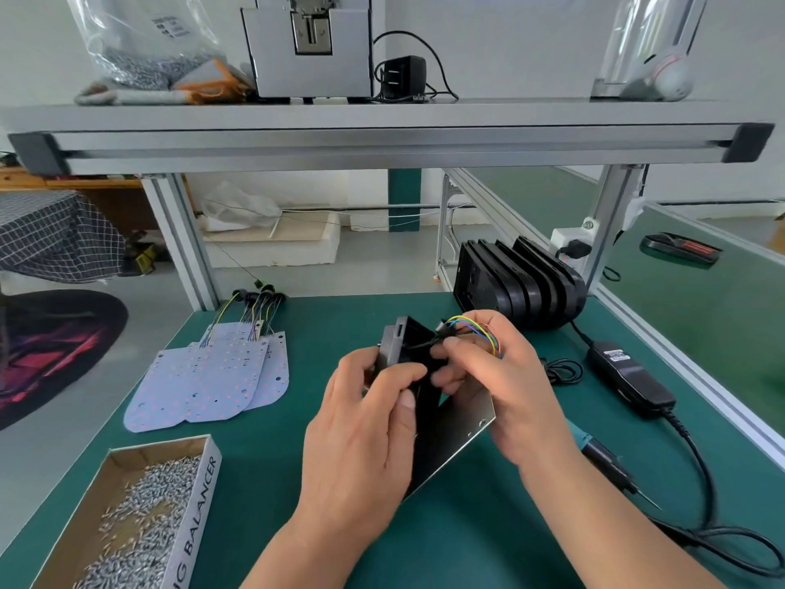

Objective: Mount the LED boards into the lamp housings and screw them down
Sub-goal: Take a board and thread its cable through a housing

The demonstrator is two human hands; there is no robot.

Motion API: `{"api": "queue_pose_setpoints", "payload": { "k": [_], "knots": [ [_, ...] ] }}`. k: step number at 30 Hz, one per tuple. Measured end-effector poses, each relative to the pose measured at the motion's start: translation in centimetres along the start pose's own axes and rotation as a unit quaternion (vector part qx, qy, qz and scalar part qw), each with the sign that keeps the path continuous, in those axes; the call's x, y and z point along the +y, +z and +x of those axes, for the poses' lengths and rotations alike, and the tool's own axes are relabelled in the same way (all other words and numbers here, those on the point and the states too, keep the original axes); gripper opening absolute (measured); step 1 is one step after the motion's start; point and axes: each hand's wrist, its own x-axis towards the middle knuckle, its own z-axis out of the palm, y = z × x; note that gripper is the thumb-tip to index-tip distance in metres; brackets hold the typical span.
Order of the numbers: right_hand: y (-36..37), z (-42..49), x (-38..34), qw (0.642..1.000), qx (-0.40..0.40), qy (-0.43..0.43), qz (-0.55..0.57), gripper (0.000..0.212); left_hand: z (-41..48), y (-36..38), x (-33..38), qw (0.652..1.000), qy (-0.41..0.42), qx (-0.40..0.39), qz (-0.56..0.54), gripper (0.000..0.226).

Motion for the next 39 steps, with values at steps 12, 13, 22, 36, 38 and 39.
{"api": "queue_pose_setpoints", "payload": {
  "k": [12,13,22,36,38,39],
  "knots": [
    [-1.0,0.2,-0.7,0.997,-0.043,-0.018,0.062,0.026,0.8,0.3,-0.4,0.996,-0.016,0.065,0.063,0.055],
    [-1.1,0.2,-0.8,0.997,-0.041,-0.015,0.061,0.028,0.8,0.3,-0.5,0.996,-0.017,0.074,0.051,0.059],
    [-0.5,-0.4,-1.6,0.996,-0.064,-0.050,-0.022,0.040,0.0,1.8,-0.5,0.986,-0.133,0.100,-0.028,0.069],
    [0.3,-1.2,-2.5,0.980,0.003,-0.137,-0.146,0.022,-0.1,1.5,-0.2,0.990,-0.004,0.144,-0.013,0.060],
    [0.4,-1.3,-2.5,0.978,0.006,-0.144,-0.152,0.020,-0.1,1.5,-0.2,0.989,-0.006,0.146,-0.015,0.059],
    [0.4,-1.3,-2.5,0.976,0.006,-0.146,-0.162,0.019,-0.1,1.5,-0.3,0.989,-0.009,0.147,-0.016,0.059]
  ]
}}
